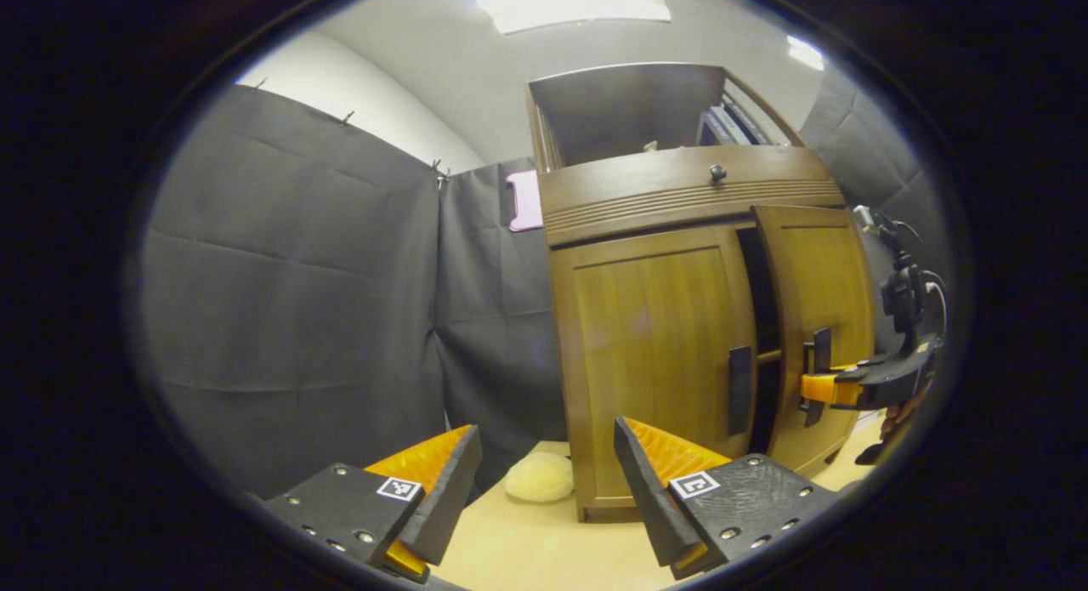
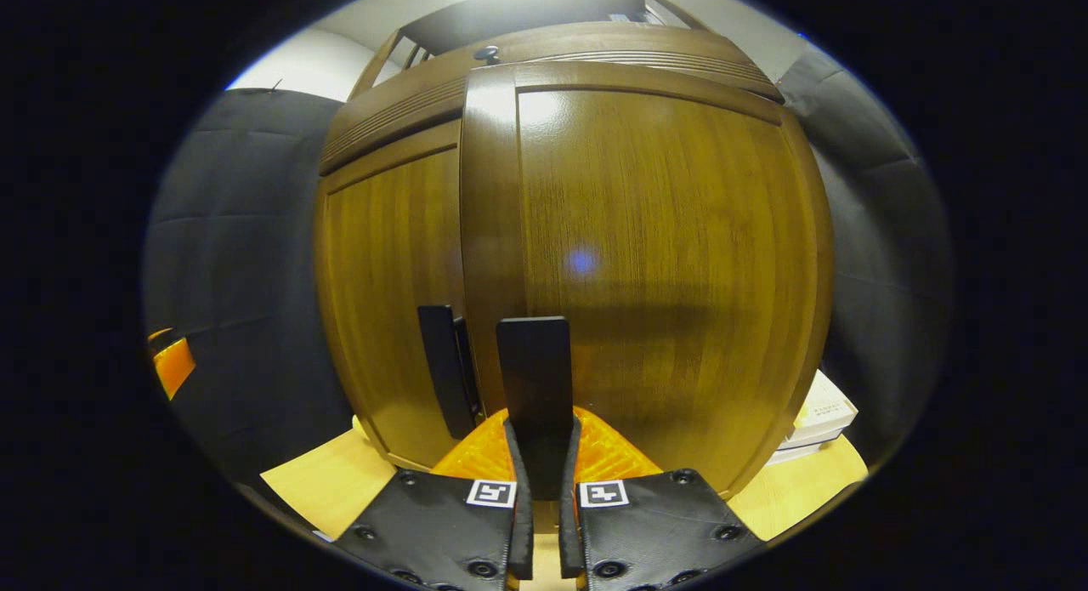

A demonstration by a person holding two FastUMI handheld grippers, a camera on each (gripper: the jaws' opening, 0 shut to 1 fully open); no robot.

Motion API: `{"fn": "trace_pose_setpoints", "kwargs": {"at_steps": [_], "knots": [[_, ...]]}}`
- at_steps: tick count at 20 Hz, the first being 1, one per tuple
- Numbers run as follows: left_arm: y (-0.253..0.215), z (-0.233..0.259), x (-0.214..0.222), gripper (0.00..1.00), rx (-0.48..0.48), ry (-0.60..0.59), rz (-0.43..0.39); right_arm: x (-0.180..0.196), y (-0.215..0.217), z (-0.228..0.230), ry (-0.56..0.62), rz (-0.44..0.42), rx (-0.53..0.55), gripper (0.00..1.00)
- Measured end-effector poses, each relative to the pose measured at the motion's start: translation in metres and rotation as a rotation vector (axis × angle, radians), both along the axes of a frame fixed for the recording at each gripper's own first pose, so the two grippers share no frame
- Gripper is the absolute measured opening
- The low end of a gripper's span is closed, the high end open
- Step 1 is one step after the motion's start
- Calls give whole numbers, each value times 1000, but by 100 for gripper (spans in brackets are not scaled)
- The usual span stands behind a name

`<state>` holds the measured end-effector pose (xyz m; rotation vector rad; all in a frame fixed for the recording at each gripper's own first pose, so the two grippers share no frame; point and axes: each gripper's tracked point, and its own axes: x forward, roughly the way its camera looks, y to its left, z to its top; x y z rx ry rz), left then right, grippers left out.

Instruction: Open the right door of the double-door shoe cabinet with the right hand, and open the left door with the left hand.

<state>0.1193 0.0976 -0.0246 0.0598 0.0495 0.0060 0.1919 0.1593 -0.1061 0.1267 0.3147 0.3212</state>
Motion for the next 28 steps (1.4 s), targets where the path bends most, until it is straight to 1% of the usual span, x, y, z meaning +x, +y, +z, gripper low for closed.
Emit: {"fn": "trace_pose_setpoints", "kwargs": {"at_steps": [1, 2, 3, 4, 7, 8, 9, 11, 12, 14, 16, 17, 18, 23, 24, 26, 28], "knots": [[0, 1, 0, 92, 0, -3, -9, -7, -3, 2, 1, 8, 3, 13], [0, 3, 0, 92, 0, -5, -17, -15, -5, 3, 0, 15, 4, 10], [2, 6, -1, 92, 0, -8, -25, -23, -8, 6, 0, 21, 3, 13], [2, 9, -1, 92, -1, -11, -33, -28, -14, 5, 0, 25, 0, 10], [0, 11, 1, 92, -3, -21, -59, -46, -28, 7, 5, 29, -4, 10], [-1, 10, 1, 92, -3, -23, -67, -52, -33, 6, 5, 28, -6, 17], [-2, 10, 2, 92, -4, -26, -77, -58, -39, 7, 4, 27, -8, 17], [-3, 14, 2, 92, -9, -31, -97, -70, -50, 8, 3, 24, -14, 10], [-3, 15, 2, 92, -11, -35, -108, -75, -56, 8, 2, 22, -16, 13], [-4, 16, 2, 92, -14, -41, -132, -85, -70, 10, 3, 17, -15, 13], [-6, 18, 2, 92, -16, -43, -159, -96, -86, 11, 4, 7, -18, 13], [-7, 19, 3, 92, -18, -43, -173, -100, -93, 12, 5, 0, -19, 10], [-9, 18, 4, 92, -20, -44, -186, -105, -100, 12, 7, -8, -18, 13], [-12, 20, 6, 92, -27, -61, -236, -120, -139, 13, 10, -45, -36, 12], [-13, 20, 7, 92, -28, -62, -244, -122, -147, 12, 11, -52, -40, 9], [-14, 21, 6, 92, -32, -62, -257, -126, -161, 11, 10, -68, -57, 12], [-14, 23, 6, 92, -32, -64, -268, -129, -177, 12, 9, -88, -75, 12]]}}
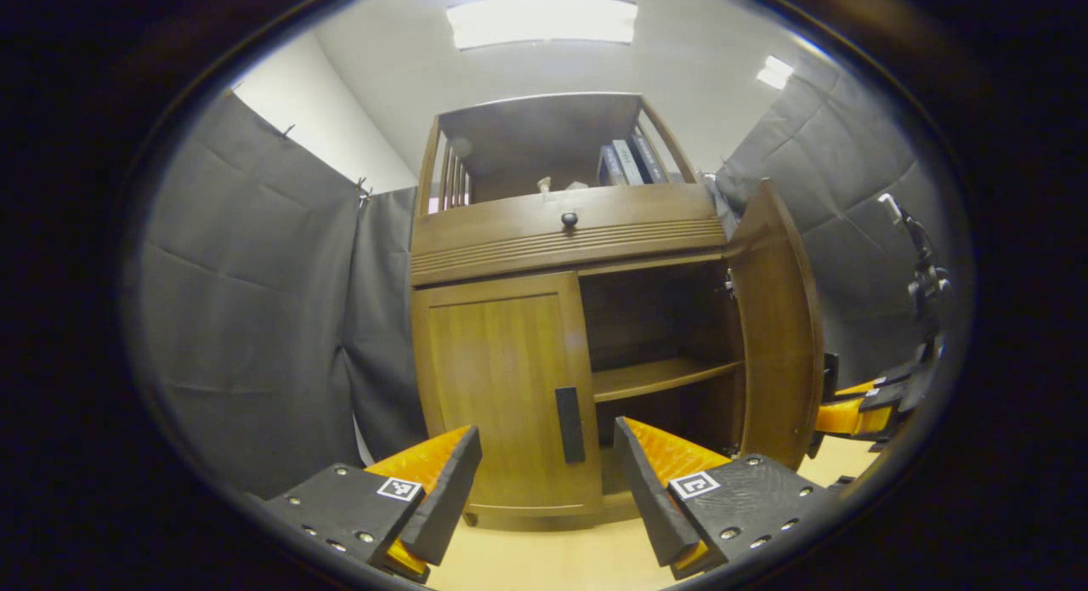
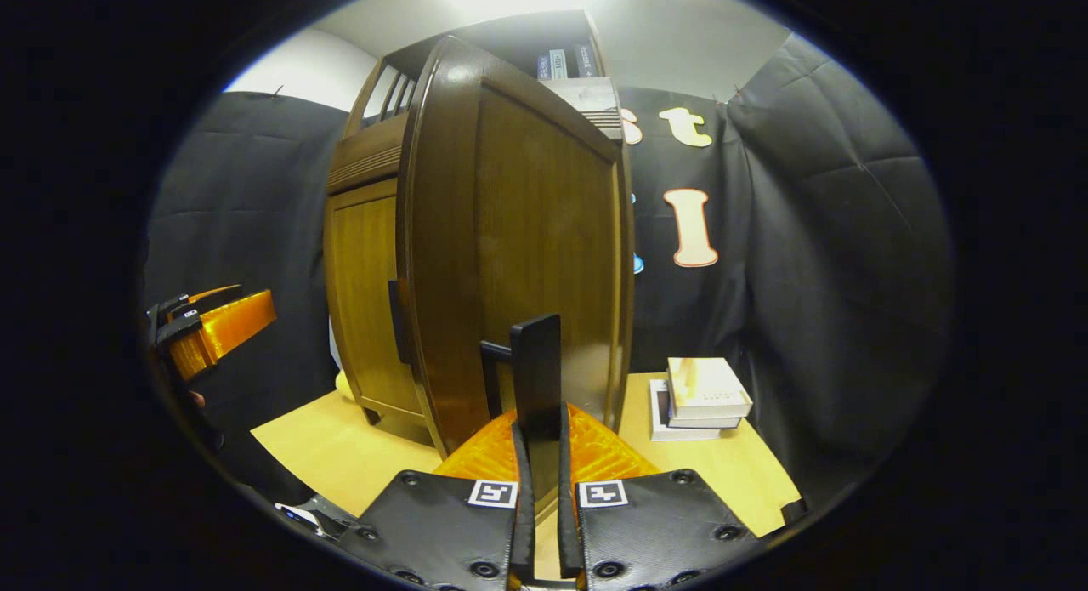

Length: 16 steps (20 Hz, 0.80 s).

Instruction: Open the right door of the double-door shoe cabinet with the right hand, and open the left door with the left hand.

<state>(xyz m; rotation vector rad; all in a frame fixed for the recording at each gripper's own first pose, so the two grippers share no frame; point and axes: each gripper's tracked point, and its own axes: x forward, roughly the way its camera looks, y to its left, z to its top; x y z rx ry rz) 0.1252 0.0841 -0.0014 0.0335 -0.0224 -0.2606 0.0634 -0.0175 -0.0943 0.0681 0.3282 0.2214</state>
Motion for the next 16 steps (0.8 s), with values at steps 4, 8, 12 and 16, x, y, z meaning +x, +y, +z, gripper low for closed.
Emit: {"fn": "trace_pose_setpoints", "kwargs": {"at_steps": [4, 8, 12, 16], "knots": [[-3, 5, -2, 92, 10, -8, -13, -1, -35, -2, -1, -62, -12, 8], [-7, 5, -1, 92, 20, -13, -24, 3, -76, -3, -1, -138, -10, 10], [-10, 4, 0, 92, 32, -11, -47, 4, -91, -5, -16, -120, 4, 5], [-12, 2, 2, 92, 44, -10, -65, -4, -107, -3, -17, -118, 8, 12]]}}
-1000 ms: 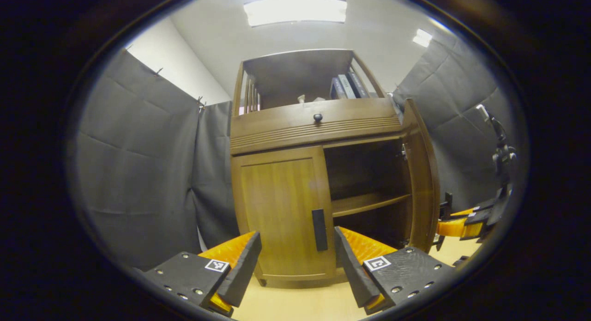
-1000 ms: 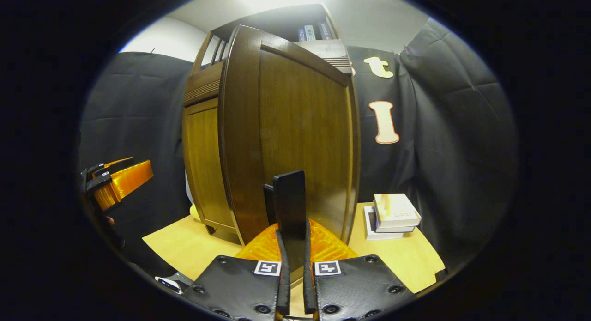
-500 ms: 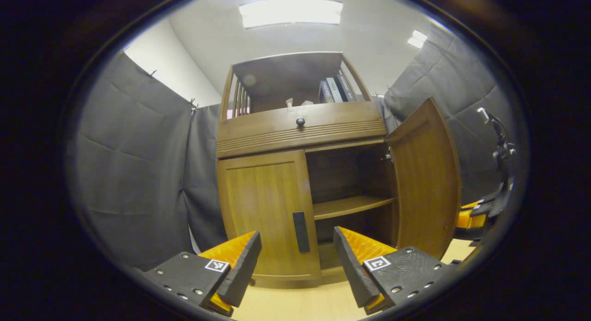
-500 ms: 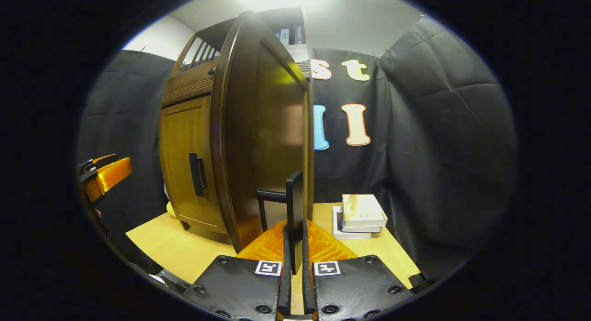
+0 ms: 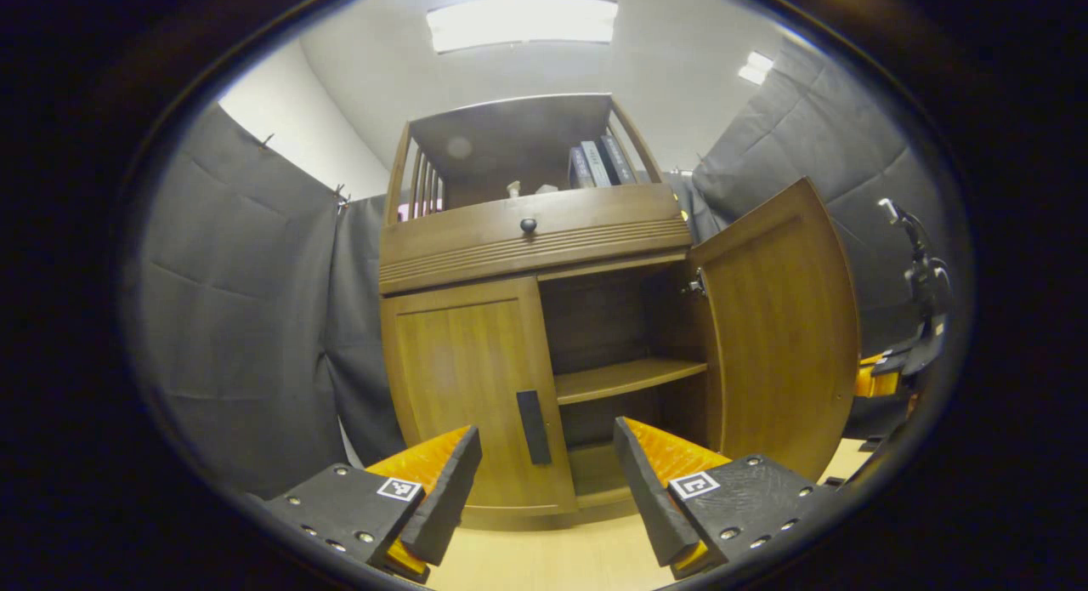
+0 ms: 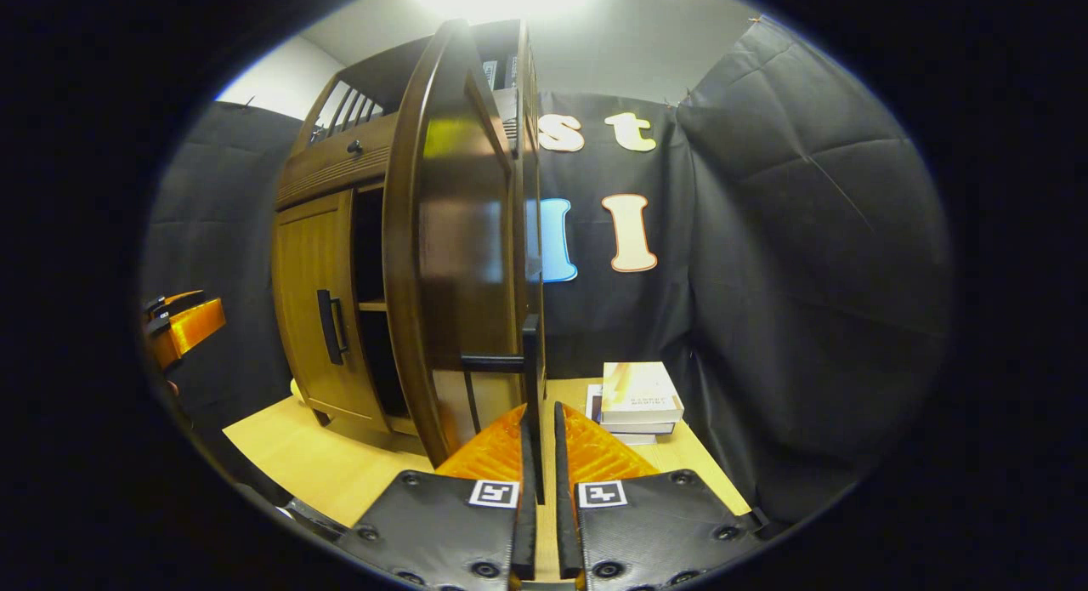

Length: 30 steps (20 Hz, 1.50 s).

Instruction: Open the right door of the double-door shoe cabinet with the right hand, and open the left door with the left hand.

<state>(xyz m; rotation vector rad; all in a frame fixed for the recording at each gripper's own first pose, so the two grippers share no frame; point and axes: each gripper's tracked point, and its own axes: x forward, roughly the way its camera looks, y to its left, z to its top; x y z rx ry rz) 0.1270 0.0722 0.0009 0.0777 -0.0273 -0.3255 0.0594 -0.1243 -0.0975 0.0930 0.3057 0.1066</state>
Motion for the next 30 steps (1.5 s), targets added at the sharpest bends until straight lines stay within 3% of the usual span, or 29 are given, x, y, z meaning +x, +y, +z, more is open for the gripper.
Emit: {"fn": "trace_pose_setpoints", "kwargs": {"at_steps": [1, 2, 3, 4, 8, 12, 22, 29, 30], "knots": [[0, 1, 1, 92, 2, -2, -1, -2, -3, 0, -4, -13, -3, 14], [-1, 0, 2, 92, 1, -3, -3, -7, -8, 0, -9, -25, -18, 23], [-2, 0, 2, 92, 1, -1, -5, -11, -14, 2, -13, -40, -31, 22], [-2, -2, 3, 92, -1, 2, -8, -15, -17, 1, -15, -54, -40, 34], [-4, -3, 5, 92, -2, 5, -19, -28, -29, 17, -41, -102, -111, 59], [-2, -10, 8, 92, 6, 13, -19, -39, -45, 43, -85, -165, -132, 97], [-6, -30, 27, 90, 7, 74, -36, -54, -80, 63, -92, -381, -145, 96], [-8, -43, 39, 88, 13, 107, -37, -60, -81, 54, -42, -469, -154, 98], [-7, -45, 40, 92, 14, 114, -35, -60, -80, 54, -39, -475, -154, 97]]}}
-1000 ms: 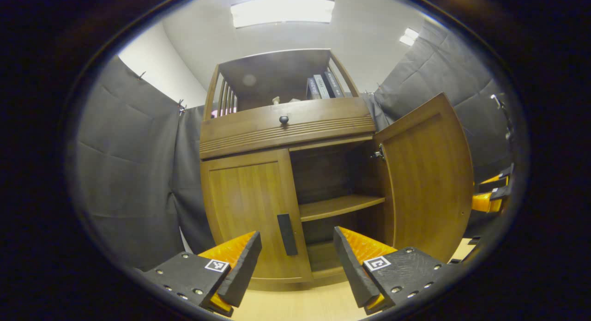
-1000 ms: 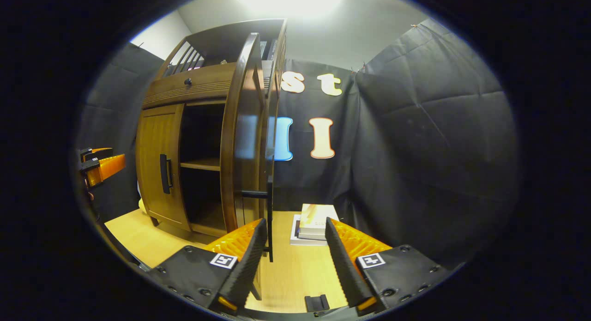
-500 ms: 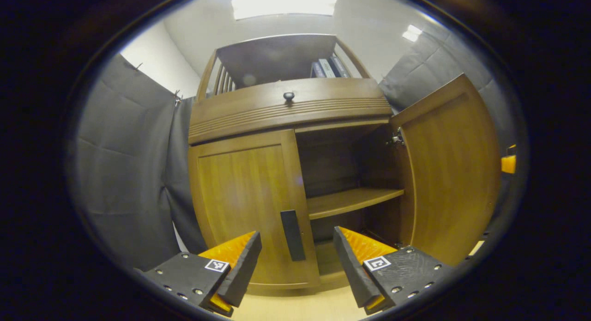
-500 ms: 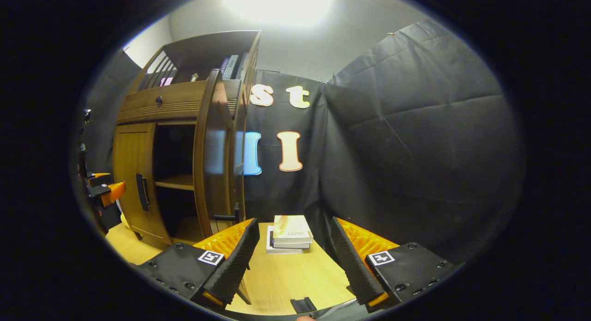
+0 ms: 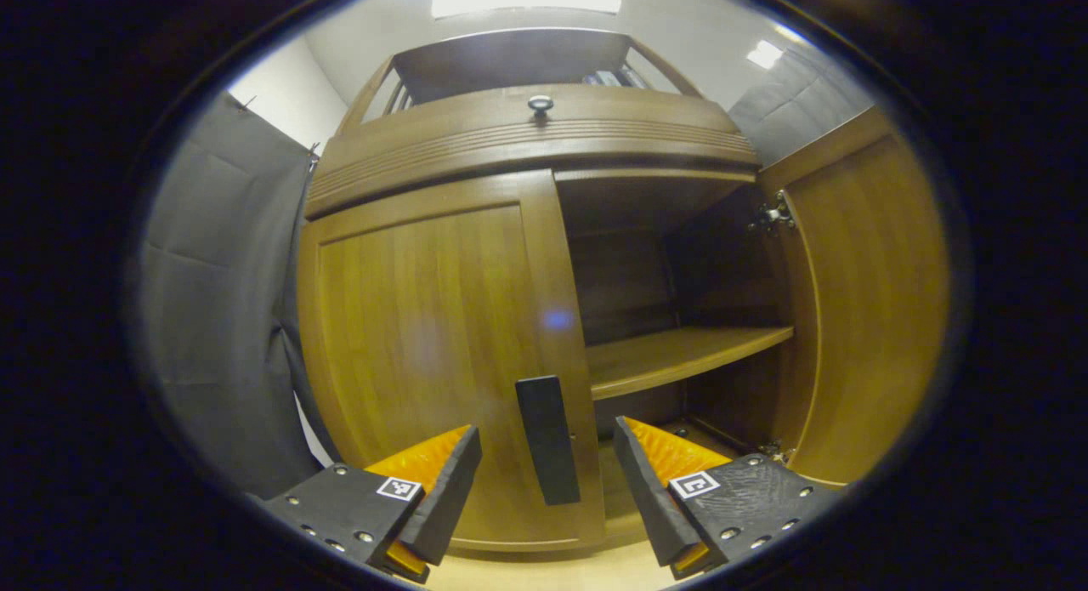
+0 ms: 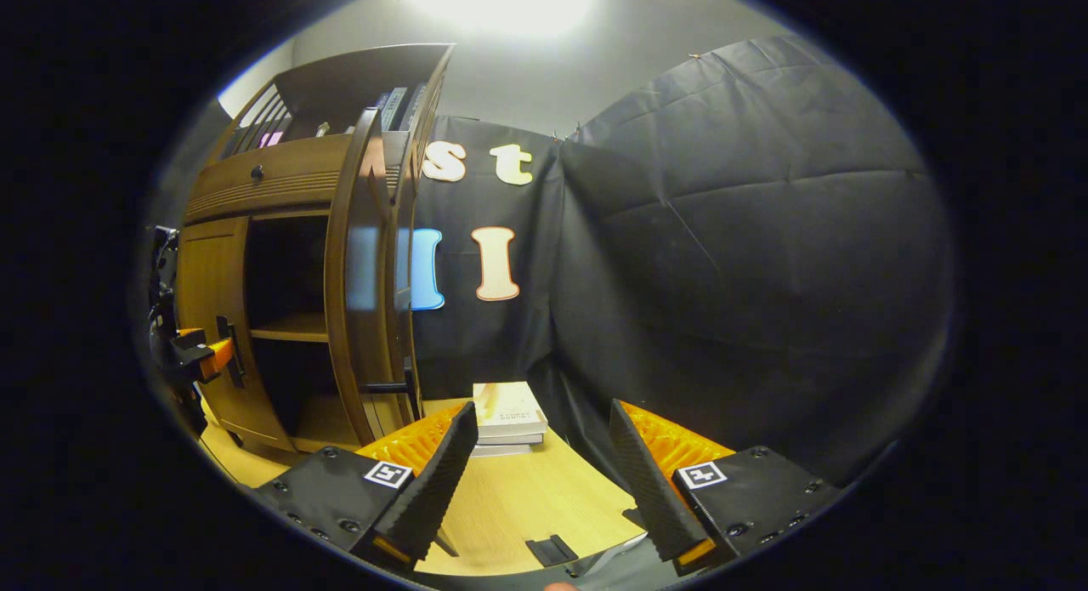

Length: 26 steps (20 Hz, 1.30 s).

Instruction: Open the right door of the double-door shoe cabinet with the right hand, and open the left door with the left hand.

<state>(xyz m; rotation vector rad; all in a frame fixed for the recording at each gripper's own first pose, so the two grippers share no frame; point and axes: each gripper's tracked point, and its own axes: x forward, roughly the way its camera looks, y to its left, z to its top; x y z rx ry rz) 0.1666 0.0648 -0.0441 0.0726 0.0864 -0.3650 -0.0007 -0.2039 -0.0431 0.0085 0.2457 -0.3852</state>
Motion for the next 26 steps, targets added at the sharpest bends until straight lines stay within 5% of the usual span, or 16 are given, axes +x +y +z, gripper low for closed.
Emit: {"fn": "trace_pose_setpoints", "kwargs": {"at_steps": [8, 12, 13, 21, 26], "knots": [[0, -11, 1, 92, -15, 60, 19, -3, 5, -2, 33, -13, -18, 97], [0, -18, 3, 59, -25, 81, 29, -5, 9, -2, 36, 8, -16, 96], [-10, -18, -1, 51, -52, 98, -19, -5, 8, -2, 33, 15, -16, 96], [-12, -14, -7, 21, -80, 141, 14, -11, 1, 3, 1, 73, 5, 97], [-7, -12, -6, 21, -71, 137, 64, -13, -7, 2, -12, 128, 22, 96]]}}
